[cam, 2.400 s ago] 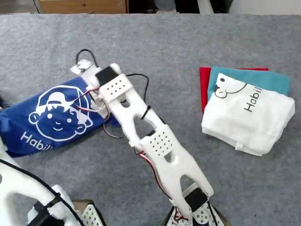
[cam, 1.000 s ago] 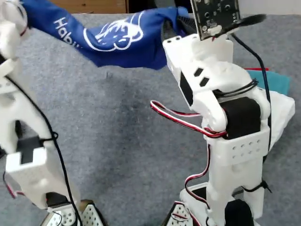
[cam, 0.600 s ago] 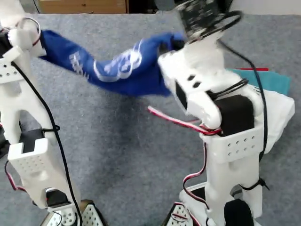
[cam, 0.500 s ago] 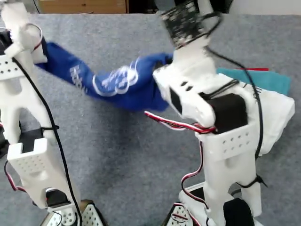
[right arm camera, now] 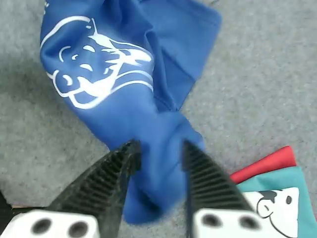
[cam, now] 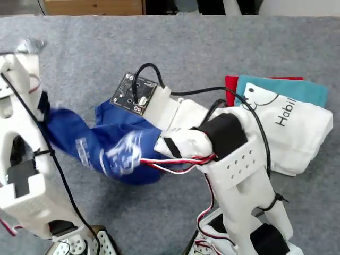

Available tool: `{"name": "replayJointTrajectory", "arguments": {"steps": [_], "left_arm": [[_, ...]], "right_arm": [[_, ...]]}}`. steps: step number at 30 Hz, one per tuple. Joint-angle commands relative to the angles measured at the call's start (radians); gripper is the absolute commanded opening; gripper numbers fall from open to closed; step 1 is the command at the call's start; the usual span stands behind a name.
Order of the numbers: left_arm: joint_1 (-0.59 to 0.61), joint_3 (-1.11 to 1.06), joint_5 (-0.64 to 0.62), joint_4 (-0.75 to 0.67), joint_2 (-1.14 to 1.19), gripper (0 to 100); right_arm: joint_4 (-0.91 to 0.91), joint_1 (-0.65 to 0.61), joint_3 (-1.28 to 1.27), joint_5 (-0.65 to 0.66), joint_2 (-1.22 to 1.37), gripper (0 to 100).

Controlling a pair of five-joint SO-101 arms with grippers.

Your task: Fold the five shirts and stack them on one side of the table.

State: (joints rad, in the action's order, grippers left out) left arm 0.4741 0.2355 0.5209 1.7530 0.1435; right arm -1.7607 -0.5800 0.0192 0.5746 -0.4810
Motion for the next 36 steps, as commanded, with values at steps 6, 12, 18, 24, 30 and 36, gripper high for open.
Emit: {"name": "replayJointTrajectory", "arguments": {"steps": [6, 12, 18, 24, 30, 36], "left_arm": [[0.119, -0.351, 0.051, -0.181, -0.158, 3], [0.160, -0.484, 0.097, -0.265, -0.199, 3], [0.162, -0.493, 0.094, -0.264, -0.288, 3], [0.166, -0.559, 0.094, -0.262, -0.390, 3], [0.173, -0.651, 0.094, -0.273, -0.500, 3], [0.179, -0.687, 0.094, -0.270, -0.543, 3]], "right_arm": [[-0.003, 0.083, 0.076, 0.006, -0.018, 34.7], [0.005, 0.157, 0.186, 0.000, 0.056, 27.9], [0.206, 0.135, 0.163, -0.173, 0.384, 12.4], [0.394, 0.133, 0.225, -0.272, 0.742, 26.0], [0.385, 0.138, 0.418, -0.275, 1.064, 30.0], [0.256, 0.135, 0.645, -0.339, 1.254, 28.3]]}}
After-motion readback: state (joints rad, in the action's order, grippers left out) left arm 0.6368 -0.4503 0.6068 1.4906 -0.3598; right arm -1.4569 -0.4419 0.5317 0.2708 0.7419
